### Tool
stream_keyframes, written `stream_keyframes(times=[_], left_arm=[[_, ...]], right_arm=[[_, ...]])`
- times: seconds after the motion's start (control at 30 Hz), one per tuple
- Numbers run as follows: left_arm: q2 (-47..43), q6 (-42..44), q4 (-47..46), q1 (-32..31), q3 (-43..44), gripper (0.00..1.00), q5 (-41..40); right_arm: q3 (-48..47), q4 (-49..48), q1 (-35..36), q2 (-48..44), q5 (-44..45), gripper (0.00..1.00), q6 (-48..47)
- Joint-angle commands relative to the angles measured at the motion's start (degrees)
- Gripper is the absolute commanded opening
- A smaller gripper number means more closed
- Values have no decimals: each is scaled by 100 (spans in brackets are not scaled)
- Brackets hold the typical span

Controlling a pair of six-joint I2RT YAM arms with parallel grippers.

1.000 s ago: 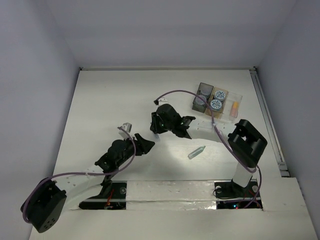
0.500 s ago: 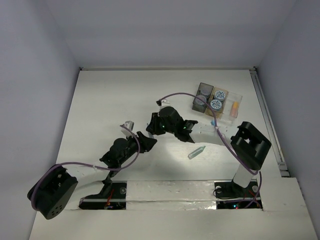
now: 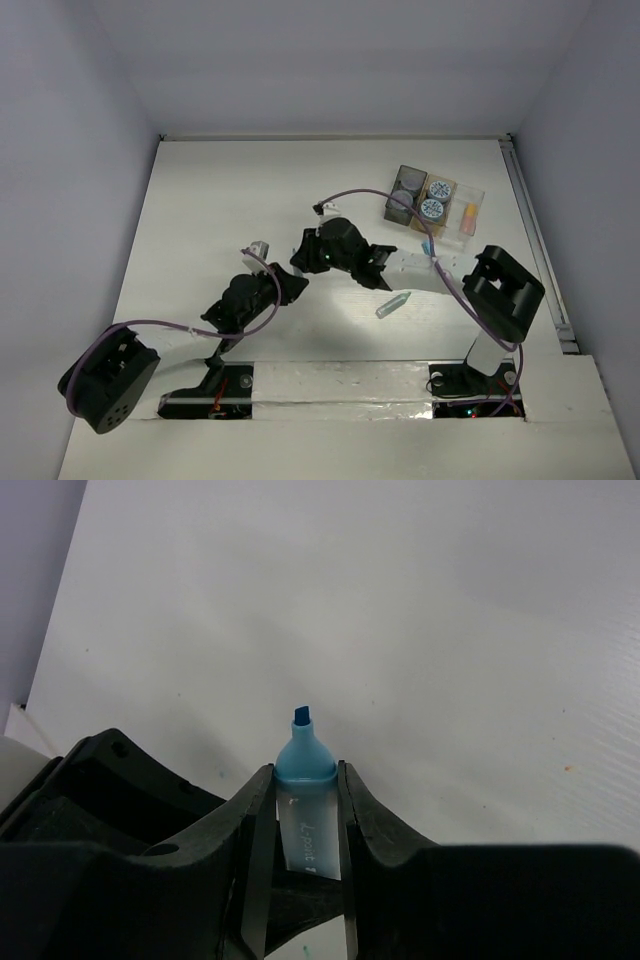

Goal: Sort the stationery into containers
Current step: Pick up the pen from the center of the board, then pick up the pen cap from the center of the board.

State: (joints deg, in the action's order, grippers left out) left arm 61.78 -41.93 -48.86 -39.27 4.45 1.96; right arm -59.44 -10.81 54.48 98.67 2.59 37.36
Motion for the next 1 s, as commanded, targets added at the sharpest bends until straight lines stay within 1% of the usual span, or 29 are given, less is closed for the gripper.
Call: stream_keyframes(times=[0.0, 0.03, 0.1, 0.13, 0.2, 0.23, 0.27, 0.3, 0.37, 0.4, 0.43, 0.5, 0.57, 0.6, 0.67, 0.7, 0.73, 0.77, 0.8, 0.97], left_arm=[[-289, 194, -291, -28, 180, 0, 94], [-324, 212, -273, -28, 136, 0, 164], [-491, 247, -203, -28, 109, 0, 252], [-552, 299, -90, -28, 109, 0, 348], [-780, 361, 51, -28, 100, 0, 437], [-860, 405, 209, -28, 118, 0, 550], [-956, 510, 297, -28, 135, 0, 604], [-1131, 572, 464, -28, 161, 0, 735], [-1299, 738, 579, -28, 197, 0, 876], [-1439, 783, 632, -28, 214, 0, 938], [-1493, 835, 711, -28, 249, 0, 1069], [-1633, 941, 746, -28, 267, 0, 1149], [-1739, 994, 782, -28, 267, 0, 1210], [-1765, 1038, 782, -28, 258, 0, 1219], [-1836, 1073, 738, -28, 223, 0, 1298], [-1853, 1091, 720, -28, 206, 0, 1342], [-1871, 1117, 694, -28, 162, 0, 1377], [-1889, 1108, 702, -28, 153, 0, 1395], [-1941, 1117, 737, -28, 162, 0, 1465], [-2380, 1117, 904, -28, 100, 0, 1457]], right_arm=[[99, -98, 98, -331, 206, 22, 8], [125, -62, 98, -496, 303, 37, -45], [222, -27, -129, -734, 242, 51, -71], [379, -27, -235, -875, 181, 61, -45], [625, -61, -498, -1437, 5, 66, -36], [757, -36, -787, -1647, -39, 68, -45], [993, 17, -946, -1867, -48, 68, -80], [1091, 261, -1104, -2270, 30, 67, -106], [1311, 622, -1614, -2615, 459, 41, -124], [1547, 972, -1816, -2912, 540, 28, -98], [1671, 1071, -2236, -3037, 637, 13, -54], [2013, 1640, -2607, -3344, 812, 7, -36], [2155, 1941, -3072, -3495, 1085, 6, -80], [2191, 2212, -3197, -3530, 1199, 9, -115], [2174, 2451, -3460, -3399, 1393, 51, -387], [2086, 2748, -3757, -3251, 1350, 72, -449], [1807, 2829, -3908, -2840, 1062, 85, -562], [1648, 2934, -3971, -2636, 816, 87, -825], [1481, 3188, -3971, -2451, 892, 87, -888], [821, 3454, -4023, -1704, 1471, 80, -1257]])
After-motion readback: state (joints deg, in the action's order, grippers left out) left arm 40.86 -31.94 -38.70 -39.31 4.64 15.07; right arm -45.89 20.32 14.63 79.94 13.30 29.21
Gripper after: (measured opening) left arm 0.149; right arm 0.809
